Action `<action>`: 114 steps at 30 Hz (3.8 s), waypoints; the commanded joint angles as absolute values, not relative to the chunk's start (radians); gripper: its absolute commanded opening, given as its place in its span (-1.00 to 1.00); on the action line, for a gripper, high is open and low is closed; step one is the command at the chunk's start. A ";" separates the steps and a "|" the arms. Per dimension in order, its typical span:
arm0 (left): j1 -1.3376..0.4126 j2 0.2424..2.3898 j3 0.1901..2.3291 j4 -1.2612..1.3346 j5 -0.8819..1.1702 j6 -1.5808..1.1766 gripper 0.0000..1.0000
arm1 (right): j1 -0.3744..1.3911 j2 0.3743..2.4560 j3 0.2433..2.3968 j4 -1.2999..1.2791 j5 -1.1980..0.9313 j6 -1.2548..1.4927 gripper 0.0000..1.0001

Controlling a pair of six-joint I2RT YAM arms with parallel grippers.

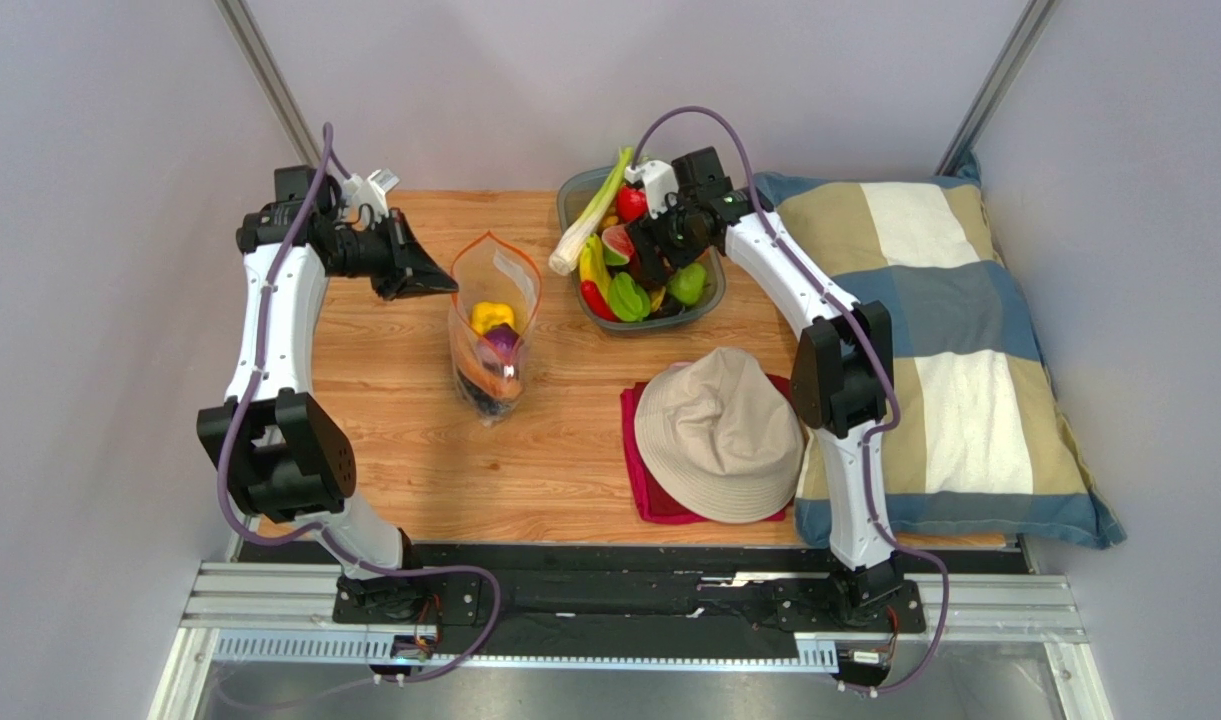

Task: Place the food in the zip-top bag and seal the zipper
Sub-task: Pick up the fake vegetable from the bin, then place the fake vegetable in the zipper food storage bag, then zip the zipper food storage bag at the center of the board.

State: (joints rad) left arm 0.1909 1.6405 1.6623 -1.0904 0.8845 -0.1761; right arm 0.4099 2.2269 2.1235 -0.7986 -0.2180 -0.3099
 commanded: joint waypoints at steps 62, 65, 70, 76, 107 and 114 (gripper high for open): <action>0.189 1.574 1.614 -1.055 0.968 -0.140 -1.00 | 0.790 2.010 2.270 -0.715 -0.359 -0.055 0.94; 0.189 1.575 1.614 -1.061 0.966 -0.127 -1.00 | 0.726 1.953 2.156 -0.706 -0.341 0.046 0.88; 0.190 1.578 1.605 -1.065 0.973 -0.120 -1.00 | 0.652 1.925 1.994 -0.701 -0.373 0.106 0.74; 0.189 1.583 1.615 -1.074 0.968 -0.120 -1.00 | 0.634 1.986 2.013 -0.680 -0.540 0.219 0.46; 0.041 1.711 1.775 -1.009 0.880 -0.051 -0.49 | 0.652 2.060 1.781 -0.177 -0.858 0.833 -1.00; 0.267 1.213 1.291 -0.520 0.902 -0.166 0.98 | 0.647 2.069 1.793 -0.140 -0.848 0.882 -1.00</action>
State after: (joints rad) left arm 0.1333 1.5467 1.4754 -0.8509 0.8814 -0.1131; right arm 0.6518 2.0743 1.7786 -0.2333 -0.8333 0.8196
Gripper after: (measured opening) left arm 0.928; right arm 0.007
